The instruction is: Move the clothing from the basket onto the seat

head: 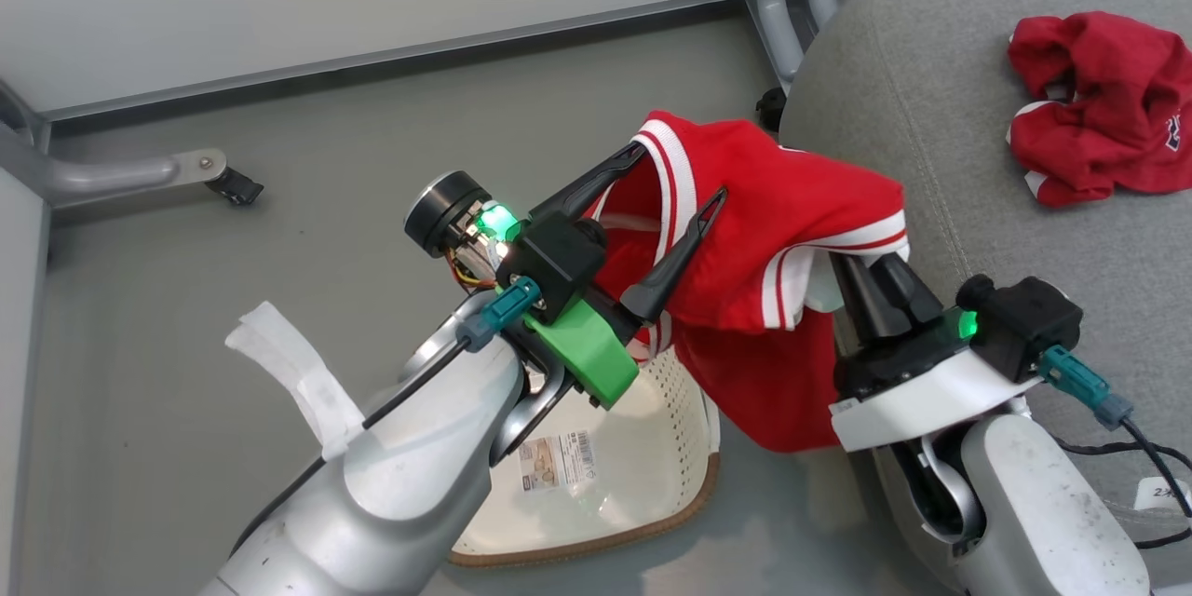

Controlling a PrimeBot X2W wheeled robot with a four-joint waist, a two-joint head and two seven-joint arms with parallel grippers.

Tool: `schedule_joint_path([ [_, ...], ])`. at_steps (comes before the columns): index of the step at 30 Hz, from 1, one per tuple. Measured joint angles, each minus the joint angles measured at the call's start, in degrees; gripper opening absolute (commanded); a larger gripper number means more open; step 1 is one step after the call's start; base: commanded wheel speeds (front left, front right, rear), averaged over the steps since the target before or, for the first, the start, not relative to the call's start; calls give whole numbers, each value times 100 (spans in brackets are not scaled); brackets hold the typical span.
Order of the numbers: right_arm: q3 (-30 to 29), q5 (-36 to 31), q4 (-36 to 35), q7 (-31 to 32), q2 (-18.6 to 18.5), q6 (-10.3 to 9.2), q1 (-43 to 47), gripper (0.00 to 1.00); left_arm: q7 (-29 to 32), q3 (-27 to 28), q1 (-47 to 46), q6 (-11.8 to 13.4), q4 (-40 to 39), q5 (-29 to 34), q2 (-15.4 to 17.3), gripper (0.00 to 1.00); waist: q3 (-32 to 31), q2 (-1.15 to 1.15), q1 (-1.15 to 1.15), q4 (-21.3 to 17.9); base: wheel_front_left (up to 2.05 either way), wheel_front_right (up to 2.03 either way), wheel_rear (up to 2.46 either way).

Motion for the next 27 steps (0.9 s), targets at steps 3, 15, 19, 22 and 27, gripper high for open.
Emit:
schedule_joint_path([
  [3,-207,0,-66,-1,-3,0,3,0,0,-21,53,0,21,-1,26,100,16,0,0,-89,0,0,0],
  [15,-703,-35,-316,0,30,0,8,0,0,-86,188,9,45,0,141,100,115,0,0,-542,0,0,0],
  [19,-831,-52,-393,0,38,0,3,0,-1,-48,188,32,-44,10,194,100,175,0,0,-730,0,0,0],
  [22,-956,-58,-441,0,49,0,3,0,0,-46,188,33,-86,49,230,100,230,0,0,-874,0,0,0],
  [27,-1224,-80,-515,-1,75,0,14,0,0,-62,186,34,-130,79,257,100,340,0,0,-1119,0,0,0],
])
